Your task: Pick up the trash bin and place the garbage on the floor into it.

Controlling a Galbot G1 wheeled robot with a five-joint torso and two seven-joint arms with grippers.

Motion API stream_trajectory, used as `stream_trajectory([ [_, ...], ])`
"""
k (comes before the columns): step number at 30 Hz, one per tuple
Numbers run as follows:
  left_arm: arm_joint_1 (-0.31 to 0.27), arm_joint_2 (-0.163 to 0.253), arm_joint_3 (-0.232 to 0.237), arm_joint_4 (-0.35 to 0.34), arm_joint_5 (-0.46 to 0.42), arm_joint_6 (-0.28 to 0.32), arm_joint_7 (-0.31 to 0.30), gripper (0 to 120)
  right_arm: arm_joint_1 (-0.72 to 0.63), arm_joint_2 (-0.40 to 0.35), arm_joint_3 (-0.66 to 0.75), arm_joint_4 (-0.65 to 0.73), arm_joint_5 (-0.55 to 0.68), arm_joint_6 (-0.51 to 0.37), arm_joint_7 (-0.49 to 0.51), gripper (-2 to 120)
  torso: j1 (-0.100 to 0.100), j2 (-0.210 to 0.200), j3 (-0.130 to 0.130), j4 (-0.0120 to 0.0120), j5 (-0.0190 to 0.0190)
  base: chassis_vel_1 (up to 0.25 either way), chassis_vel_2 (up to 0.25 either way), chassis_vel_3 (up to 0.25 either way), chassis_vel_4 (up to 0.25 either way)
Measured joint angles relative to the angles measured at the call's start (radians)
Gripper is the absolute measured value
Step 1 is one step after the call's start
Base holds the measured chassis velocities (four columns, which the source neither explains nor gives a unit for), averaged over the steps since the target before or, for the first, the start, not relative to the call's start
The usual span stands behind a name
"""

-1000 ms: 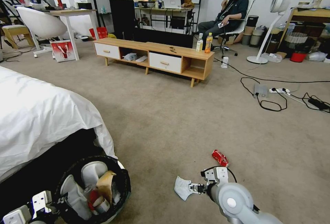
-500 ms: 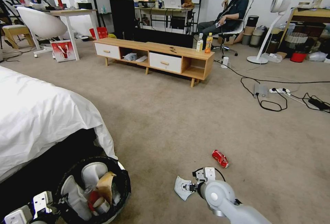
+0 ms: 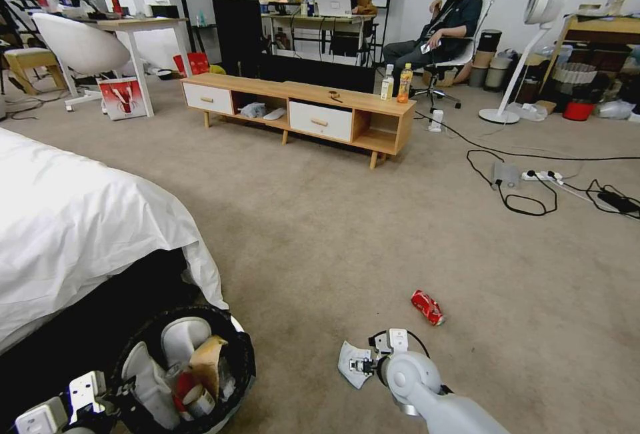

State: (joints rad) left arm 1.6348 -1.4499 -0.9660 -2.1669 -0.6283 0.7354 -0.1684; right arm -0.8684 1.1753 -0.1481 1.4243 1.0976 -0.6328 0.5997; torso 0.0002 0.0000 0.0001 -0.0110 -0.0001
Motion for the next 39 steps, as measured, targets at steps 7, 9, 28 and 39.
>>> stream_trajectory([
  [7, -0.001, -0.001, 0.003, 0.004, 0.005, 0.0, 0.001, 3, 0.025, 0.035, -0.007, -0.056, -0.027, 0.017, -0.033, 100, 0.0, 0.0, 0.0, 0.0001, 0.0, 0.0, 0.0, 0.0, 0.0],
  [9, -0.002, -0.001, 0.004, 0.006, 0.005, 0.0, 0.002, 3, 0.034, 0.049, -0.007, -0.077, -0.033, 0.021, -0.042, 100, 0.0, 0.0, 0.0, 0.0001, 0.0, 0.0, 0.0, 0.0, 0.0],
  [28, -0.008, 0.006, 0.009, 0.023, 0.006, 0.0, 0.006, 3, 0.065, 0.1, -0.012, -0.225, -0.095, 0.051, -0.098, 99, 0.0, 0.0, 0.0, 0.0001, 0.0001, 0.0, 0.0, 0.0, 0.0],
  [39, -0.01, 0.005, 0.009, 0.026, 0.007, 0.0, 0.006, 3, 0.105, 0.127, -0.023, -0.317, -0.127, 0.069, -0.134, 99, 0.0, 0.0, 0.0, 0.0, 0.0, 0.0, 0.0, 0.0, 0.0],
])
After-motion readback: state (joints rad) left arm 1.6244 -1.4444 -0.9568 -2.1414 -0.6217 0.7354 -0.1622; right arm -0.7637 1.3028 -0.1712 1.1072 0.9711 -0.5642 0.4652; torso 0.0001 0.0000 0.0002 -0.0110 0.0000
